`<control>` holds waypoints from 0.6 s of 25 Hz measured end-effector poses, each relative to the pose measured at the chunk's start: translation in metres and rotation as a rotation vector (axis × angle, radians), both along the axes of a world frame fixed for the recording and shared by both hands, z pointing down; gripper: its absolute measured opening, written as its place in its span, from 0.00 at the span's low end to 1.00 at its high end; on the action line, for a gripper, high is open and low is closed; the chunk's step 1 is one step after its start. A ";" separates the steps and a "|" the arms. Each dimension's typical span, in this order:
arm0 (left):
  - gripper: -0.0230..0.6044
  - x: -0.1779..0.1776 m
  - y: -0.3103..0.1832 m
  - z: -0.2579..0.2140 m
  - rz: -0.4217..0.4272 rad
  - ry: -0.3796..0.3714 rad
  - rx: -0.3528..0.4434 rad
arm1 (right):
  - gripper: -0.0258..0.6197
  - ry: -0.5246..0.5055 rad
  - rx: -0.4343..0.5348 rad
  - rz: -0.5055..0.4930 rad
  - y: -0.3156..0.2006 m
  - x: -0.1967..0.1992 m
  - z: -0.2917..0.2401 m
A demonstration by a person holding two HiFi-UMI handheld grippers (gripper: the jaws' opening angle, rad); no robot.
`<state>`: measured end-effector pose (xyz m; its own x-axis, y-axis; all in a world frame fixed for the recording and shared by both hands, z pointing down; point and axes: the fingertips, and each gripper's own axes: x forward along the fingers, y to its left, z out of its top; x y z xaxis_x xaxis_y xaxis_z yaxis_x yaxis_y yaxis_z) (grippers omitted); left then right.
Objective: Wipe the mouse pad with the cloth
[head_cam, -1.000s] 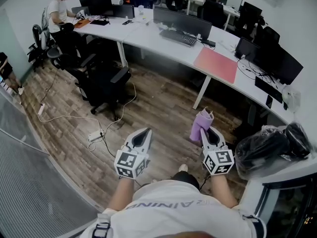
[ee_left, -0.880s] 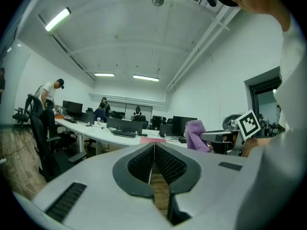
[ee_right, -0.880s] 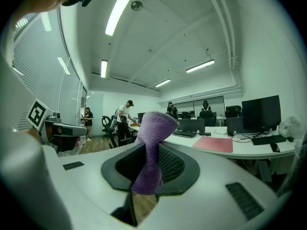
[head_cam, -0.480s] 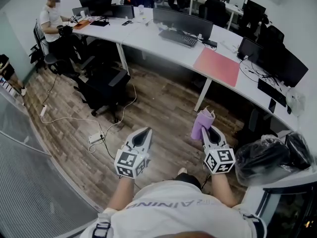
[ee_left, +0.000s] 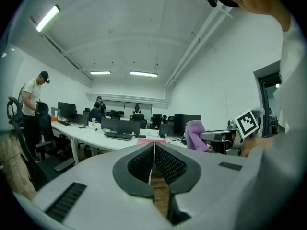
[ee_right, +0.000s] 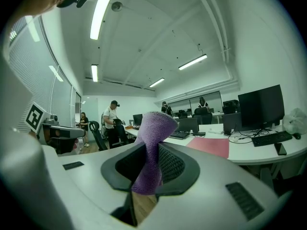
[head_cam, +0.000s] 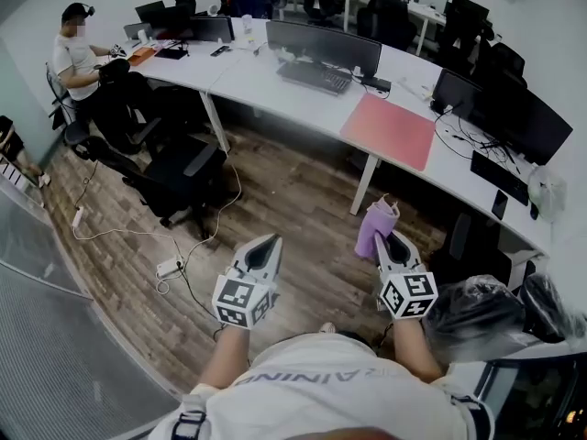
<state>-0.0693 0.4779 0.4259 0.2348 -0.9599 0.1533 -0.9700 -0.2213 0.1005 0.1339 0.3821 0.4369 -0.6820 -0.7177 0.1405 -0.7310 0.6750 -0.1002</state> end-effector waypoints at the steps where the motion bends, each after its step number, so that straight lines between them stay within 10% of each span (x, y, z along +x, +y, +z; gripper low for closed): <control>1: 0.09 0.006 -0.009 0.001 -0.001 -0.002 -0.002 | 0.18 -0.002 -0.006 -0.001 -0.009 0.006 0.002; 15: 0.09 0.072 -0.103 0.004 0.046 -0.029 -0.020 | 0.18 -0.017 -0.054 0.057 -0.087 0.081 0.023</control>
<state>0.0027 0.3747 0.4301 0.2741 -0.9447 0.1800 -0.9614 -0.2641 0.0777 0.2150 0.2950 0.4595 -0.6431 -0.7470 0.1687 -0.7658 0.6258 -0.1482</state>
